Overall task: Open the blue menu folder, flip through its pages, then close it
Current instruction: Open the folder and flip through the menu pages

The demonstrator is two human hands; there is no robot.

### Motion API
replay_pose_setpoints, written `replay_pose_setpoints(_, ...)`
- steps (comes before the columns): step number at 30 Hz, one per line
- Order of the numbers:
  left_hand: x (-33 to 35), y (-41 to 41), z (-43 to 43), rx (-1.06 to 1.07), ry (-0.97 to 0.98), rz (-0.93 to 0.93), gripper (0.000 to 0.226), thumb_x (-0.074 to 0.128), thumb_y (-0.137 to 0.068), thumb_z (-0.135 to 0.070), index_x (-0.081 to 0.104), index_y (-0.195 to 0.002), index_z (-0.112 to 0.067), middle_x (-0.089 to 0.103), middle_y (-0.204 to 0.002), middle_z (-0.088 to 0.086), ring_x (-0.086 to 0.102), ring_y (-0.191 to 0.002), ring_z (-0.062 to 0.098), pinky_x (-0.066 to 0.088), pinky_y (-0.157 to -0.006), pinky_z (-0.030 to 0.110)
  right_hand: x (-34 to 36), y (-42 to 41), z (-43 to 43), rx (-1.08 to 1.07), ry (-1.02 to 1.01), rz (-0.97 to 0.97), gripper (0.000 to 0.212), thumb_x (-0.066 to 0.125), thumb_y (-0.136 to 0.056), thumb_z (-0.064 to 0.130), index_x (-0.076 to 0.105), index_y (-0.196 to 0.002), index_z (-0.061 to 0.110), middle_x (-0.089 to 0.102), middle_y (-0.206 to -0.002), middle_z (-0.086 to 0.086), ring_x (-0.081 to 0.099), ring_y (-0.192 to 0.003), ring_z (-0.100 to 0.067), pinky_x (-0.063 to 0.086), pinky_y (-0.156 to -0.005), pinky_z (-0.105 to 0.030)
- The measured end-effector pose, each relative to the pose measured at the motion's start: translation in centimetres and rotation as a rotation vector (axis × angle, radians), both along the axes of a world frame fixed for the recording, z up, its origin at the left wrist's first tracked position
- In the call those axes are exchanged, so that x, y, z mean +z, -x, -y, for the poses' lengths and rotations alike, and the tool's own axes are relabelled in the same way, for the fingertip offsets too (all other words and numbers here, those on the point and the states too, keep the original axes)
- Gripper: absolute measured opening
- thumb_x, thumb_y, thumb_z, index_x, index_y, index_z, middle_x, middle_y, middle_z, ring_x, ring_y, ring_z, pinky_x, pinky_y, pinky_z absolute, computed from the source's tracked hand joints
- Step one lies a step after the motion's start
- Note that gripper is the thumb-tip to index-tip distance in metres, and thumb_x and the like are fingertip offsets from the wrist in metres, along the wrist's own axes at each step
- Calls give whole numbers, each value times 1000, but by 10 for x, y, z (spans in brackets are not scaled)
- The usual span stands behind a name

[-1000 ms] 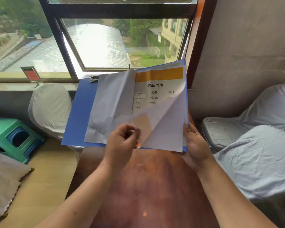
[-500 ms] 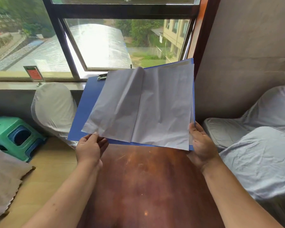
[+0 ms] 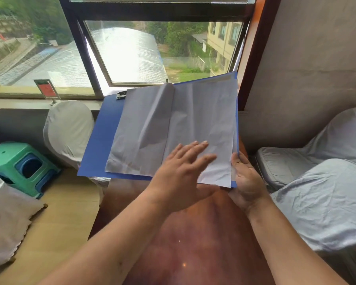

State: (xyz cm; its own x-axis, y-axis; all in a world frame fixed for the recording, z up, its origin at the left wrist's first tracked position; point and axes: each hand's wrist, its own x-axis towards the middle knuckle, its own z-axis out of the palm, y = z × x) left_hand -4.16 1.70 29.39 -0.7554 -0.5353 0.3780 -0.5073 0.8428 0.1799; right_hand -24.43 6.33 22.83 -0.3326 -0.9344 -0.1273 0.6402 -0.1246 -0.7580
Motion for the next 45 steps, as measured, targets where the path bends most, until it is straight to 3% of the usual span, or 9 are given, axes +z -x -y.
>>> replay_pose_setpoints(5, -8, 12, 4, -19, -104, 200, 82, 47, -88, -80, 33, -158, -39, 19, -173, -5, 12, -158, 17, 14, -129, 45, -2, 3, 2, 49, 9, 36, 46, 40, -117, 31, 56, -152, 5, 61, -151, -27, 63, -135, -46, 60, -99, -54)
replay_pose_setpoints(13, -10, 10, 3, -68, -102, 51, 53, 64, -95, -56, 62, -140, -29, 53, -155, 1, 45, -144, 25, 40, -117, 45, -15, 16, 3, 48, 0, -20, 50, 52, -114, 38, 52, -155, 10, 56, -155, -30, 57, -138, -53, 46, -110, -70)
replay_pose_setpoints(18, -6, 6, 0, -98, -32, -84, 26, 71, -95, -41, 78, -113, -24, 73, -131, 1, 66, -119, 27, 55, -94, 37, -11, 14, -2, 37, -6, -106, 43, 56, -109, 44, 66, -144, 21, 70, -140, -23, 77, -107, -45, 64, -76, -56)
replay_pose_setpoints(20, -5, 4, 1, -103, 23, -129, 11, 75, -94, -29, 80, -99, -21, 77, -114, -2, 69, -101, 27, 54, -82, 33, -6, 11, -4, 26, -18, -128, 38, 57, -107, 45, 72, -135, 25, 77, -124, -20, 80, -84, -35, 62, -55, -42)
replay_pose_setpoints(23, -8, -3, 2, -40, 63, -206, 7, 78, -87, -13, 75, -83, -17, 75, -90, -2, 64, -79, 27, 50, -73, 30, 2, 7, -9, 31, -5, -137, 31, 58, -107, 44, 75, -126, 26, 80, -107, -13, 78, -75, -28, 58, -48, -37)
replay_pose_setpoints(28, -19, -22, 4, 246, -340, -562, 15, 79, -89, -29, 72, -78, -22, 69, -73, -10, 64, -64, 10, 51, -59, 21, 12, 8, -17, 50, 16, -163, 32, 57, -106, 43, 76, -126, 28, 80, -119, -16, 79, -86, -32, 59, -49, -38)
replay_pose_setpoints(35, -30, -69, 24, 464, -1291, -1474, 13, 74, -94, -18, 65, -85, -16, 67, -64, -2, 63, -54, 11, 59, -53, 26, 15, 16, -24, 46, 1, -185, 34, 50, -111, 39, 73, -134, 28, 77, -129, -17, 79, -96, -35, 61, -51, -40)
replay_pose_setpoints(39, -46, -85, 32, 645, -1390, -1624, 13, 69, -97, -20, 60, -87, -20, 56, -61, -5, 55, -47, 6, 52, -44, 20, 16, 16, -24, 32, -23, -184, 37, 54, -107, 43, 73, -135, 29, 74, -137, -18, 75, -112, -45, 66, -54, -44)
replay_pose_setpoints(45, -64, -95, 38, 832, -1296, -1478, 16, 72, -95, -30, 62, -90, -18, 58, -72, 0, 59, -46, 8, 55, -44, 24, 16, 16, -23, 22, -39, -161, 37, 51, -111, 39, 67, -141, 25, 72, -139, -20, 71, -121, -49, 67, -65, -54)
